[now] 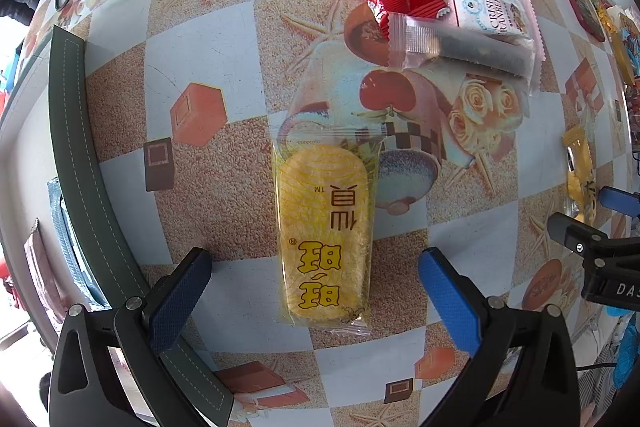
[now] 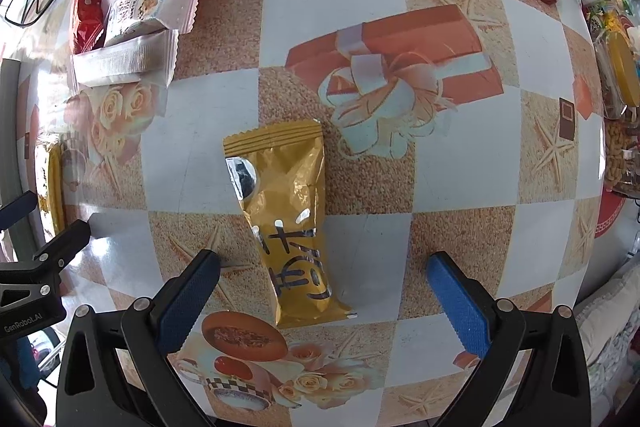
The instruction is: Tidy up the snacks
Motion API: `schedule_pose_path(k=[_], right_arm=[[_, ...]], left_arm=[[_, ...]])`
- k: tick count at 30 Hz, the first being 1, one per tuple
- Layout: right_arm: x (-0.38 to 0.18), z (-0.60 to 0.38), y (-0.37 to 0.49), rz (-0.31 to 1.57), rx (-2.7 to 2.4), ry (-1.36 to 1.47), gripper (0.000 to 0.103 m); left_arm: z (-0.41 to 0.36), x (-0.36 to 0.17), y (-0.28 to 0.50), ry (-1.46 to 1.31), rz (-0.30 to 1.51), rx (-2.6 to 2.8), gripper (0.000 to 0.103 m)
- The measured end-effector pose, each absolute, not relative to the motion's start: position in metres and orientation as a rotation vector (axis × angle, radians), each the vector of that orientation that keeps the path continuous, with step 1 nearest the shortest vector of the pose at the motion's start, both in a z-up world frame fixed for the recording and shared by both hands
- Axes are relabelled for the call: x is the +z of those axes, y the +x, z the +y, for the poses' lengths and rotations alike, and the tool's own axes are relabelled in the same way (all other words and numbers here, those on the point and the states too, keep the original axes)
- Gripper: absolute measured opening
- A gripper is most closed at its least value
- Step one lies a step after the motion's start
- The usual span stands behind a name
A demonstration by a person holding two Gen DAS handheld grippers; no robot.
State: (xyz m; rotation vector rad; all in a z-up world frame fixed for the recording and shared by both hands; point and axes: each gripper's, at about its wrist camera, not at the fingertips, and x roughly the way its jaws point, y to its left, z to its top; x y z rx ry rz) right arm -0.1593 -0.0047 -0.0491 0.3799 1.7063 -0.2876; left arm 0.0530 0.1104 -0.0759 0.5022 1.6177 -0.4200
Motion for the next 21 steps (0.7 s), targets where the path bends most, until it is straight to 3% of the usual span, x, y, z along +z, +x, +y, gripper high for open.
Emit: schedule_pose_path(k=[5, 7, 8, 10, 11, 12, 13, 21], right_arm=[[-0.049, -0.004, -0.154, 1.716, -0.285, 0.373, 0.098], [-0.045, -0.001, -0.15, 1.708, -0.28, 0.368, 0.089], [-0.042, 0.001, -0.148, 1.705, -0.277, 0.363, 0.082], [-0.037, 0.002, -0.143, 1.694, -0.272, 0.356, 0.067], [-0.035, 0.002, -0.141, 1.687, -0.274, 0.356, 0.052], [-0.032, 0.0, -0.138, 1.676, -0.279, 0.359, 0.028], [-0.03, -0.001, -0.137, 1.672, -0.28, 0.367, 0.023], [-0.017, -0.016, -0.127, 1.618, -0.237, 0.513, 0.023]], left_arm=[[0.105, -0.073, 0.053, 0.518, 1.628, -0.422, 0.098], [0.101, -0.068, 0.048, 0.534, 1.619, -0.443, 0.086], [0.098, -0.066, 0.045, 0.542, 1.613, -0.457, 0.082], [0.092, -0.062, 0.04, 0.561, 1.601, -0.483, 0.064], [0.09, -0.06, 0.038, 0.563, 1.597, -0.493, 0.058], [0.088, -0.059, 0.037, 0.571, 1.588, -0.505, 0.045], [0.087, -0.057, 0.035, 0.578, 1.581, -0.514, 0.039], [0.092, -0.032, 0.042, 0.476, 1.554, -0.574, 0.039]])
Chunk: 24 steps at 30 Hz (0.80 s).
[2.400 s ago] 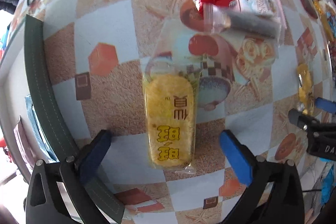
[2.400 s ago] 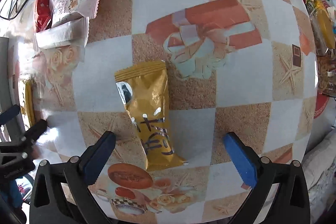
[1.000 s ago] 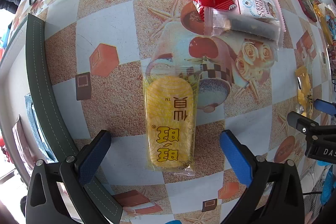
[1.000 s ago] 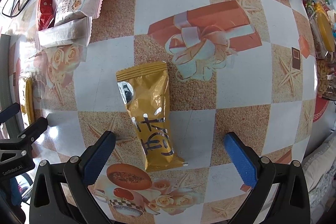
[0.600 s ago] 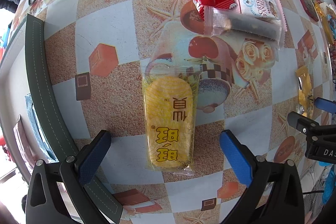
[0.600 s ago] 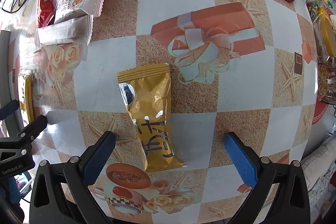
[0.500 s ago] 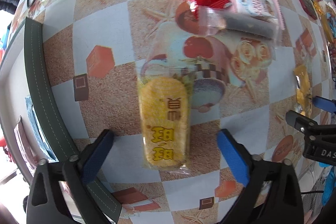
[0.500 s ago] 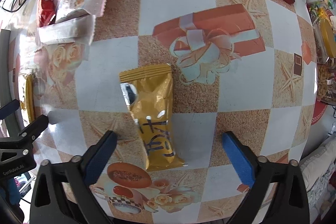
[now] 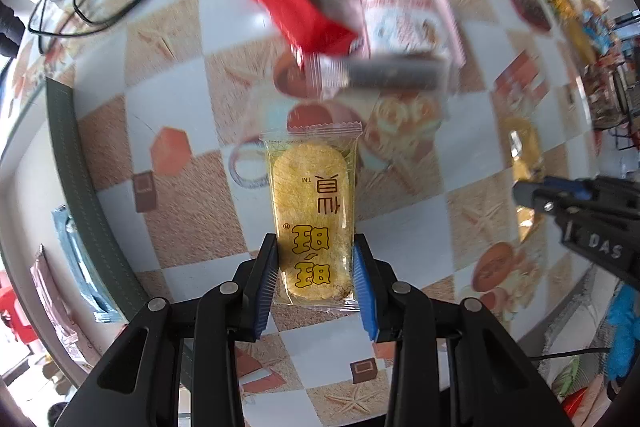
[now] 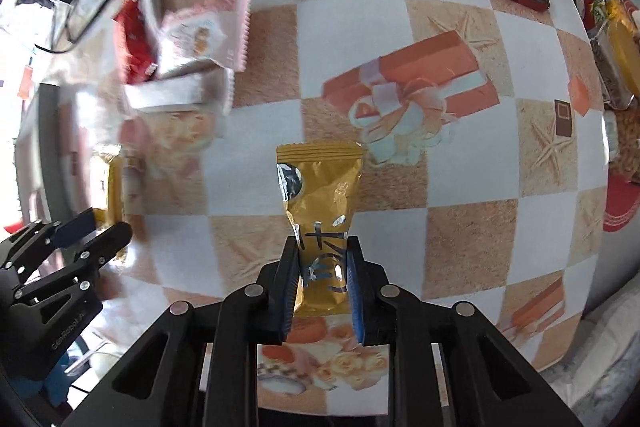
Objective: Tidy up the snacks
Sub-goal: 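Carry the yellow pack and gold pouch over the white box and release both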
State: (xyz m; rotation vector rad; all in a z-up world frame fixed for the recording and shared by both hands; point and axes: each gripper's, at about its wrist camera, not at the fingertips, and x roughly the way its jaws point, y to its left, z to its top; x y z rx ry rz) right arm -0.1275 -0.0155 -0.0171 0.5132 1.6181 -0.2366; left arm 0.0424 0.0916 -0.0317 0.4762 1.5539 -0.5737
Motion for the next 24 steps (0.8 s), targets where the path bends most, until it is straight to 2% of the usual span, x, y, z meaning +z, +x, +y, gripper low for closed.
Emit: schedule_pose_path(k=[11, 24], right_arm=[[0.015, 0.007, -0.085, 1.559, -0.152, 0.502, 0.023], [0.044, 0.106, -0.031, 1.517, 0.033, 0.389, 0.023]], left_arm=[[0.12, 0.018, 0.064, 0.385, 1.471, -0.539, 0.039], [0.223, 0.036, 0.088, 0.23, 1.401, -0.382, 0.039]])
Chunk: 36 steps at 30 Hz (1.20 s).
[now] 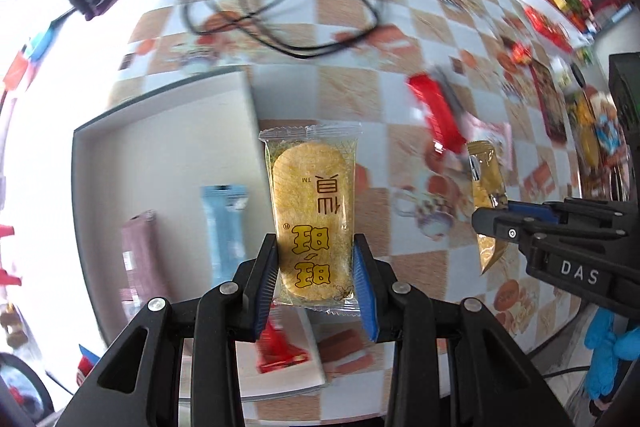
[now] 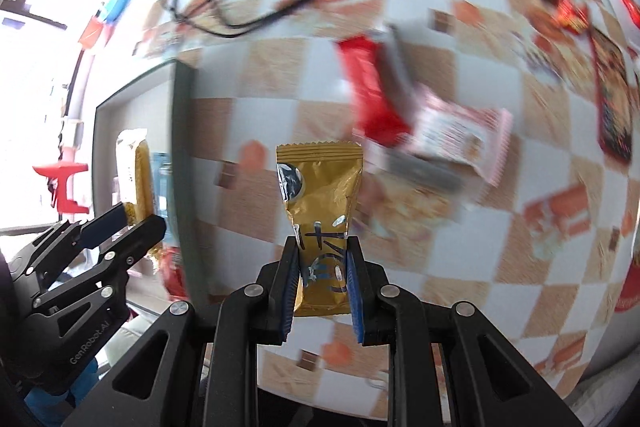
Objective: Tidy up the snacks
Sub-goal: 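Carry the yellow pack and gold pouch over the white box and release both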
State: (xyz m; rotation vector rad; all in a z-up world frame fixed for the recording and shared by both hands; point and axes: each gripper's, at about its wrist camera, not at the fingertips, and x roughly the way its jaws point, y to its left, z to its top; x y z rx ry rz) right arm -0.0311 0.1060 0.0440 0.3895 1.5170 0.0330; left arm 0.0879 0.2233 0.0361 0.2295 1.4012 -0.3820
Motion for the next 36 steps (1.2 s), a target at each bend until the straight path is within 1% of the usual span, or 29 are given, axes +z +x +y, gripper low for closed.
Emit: schedule_pose_path(k=[8, 17, 27, 36], right_arm=[[0.051, 0.167, -0.003, 1.511, 0.136, 0.32, 0.023], [0.052, 0.225, 0.031, 1.523, 0.23, 0.261, 0.023], [0.032, 0.261, 0.048, 1.578, 0.277, 0.281, 0.023], [0.018, 0.272, 0.052, 1.62, 0.274, 0.278, 0.023]], left_arm=[[0.28, 0.035, 0.107, 0.165, 1.406, -0.281, 0.039], [0.323, 0.022, 0.124, 0.121, 1.433, -0.2, 0.039], [0.345, -0.001, 0.127, 0.108, 1.489, -0.145, 0.039], [0.341, -0.014, 0.125, 0.129, 1.518, -0.14, 0.039]])
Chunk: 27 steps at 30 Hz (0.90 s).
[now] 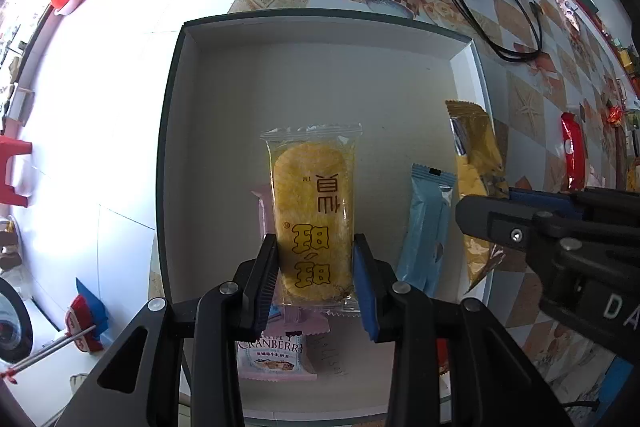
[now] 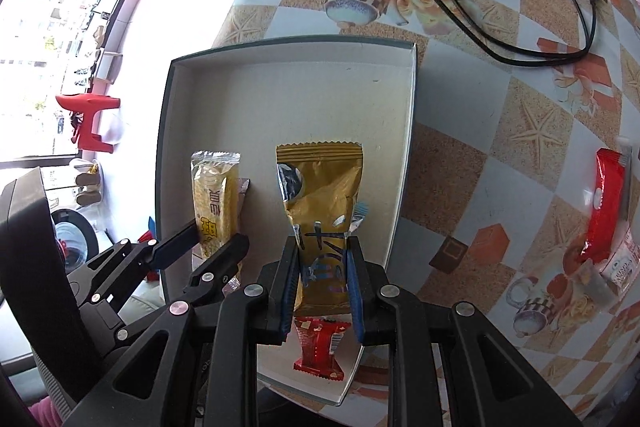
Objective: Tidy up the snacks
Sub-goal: 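Carry the yellow pack and gold pouch over the white box and release both, then move the left tool to the red wafer pack while the right tool approaches the pink Crispy Cranberry pack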
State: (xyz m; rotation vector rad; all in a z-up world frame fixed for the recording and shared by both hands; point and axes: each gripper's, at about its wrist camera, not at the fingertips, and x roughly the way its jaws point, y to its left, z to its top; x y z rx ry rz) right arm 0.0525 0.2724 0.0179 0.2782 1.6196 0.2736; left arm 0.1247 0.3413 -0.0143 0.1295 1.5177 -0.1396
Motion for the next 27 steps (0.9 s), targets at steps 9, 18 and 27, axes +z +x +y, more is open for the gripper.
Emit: schedule_pose_path(k=[9, 18, 27], right_arm=[[0.013, 0.275, 0.051, 1.66, 0.279, 0.283, 0.028], [0.022, 0.238, 0.044, 1.629, 0.184, 0.32, 0.098], [0.023, 0.151, 0.014, 1.583, -0.041, 0.423, 0.103]], left_arm=[[0.331, -0.014, 0.123, 0.163, 1.516, -0.13, 0.069], [0.303, -0.006, 0.117, 0.172, 1.518, -0.156, 0.078], [0.255, 0.013, 0.115, 0.202, 1.502, -0.239, 0.078]])
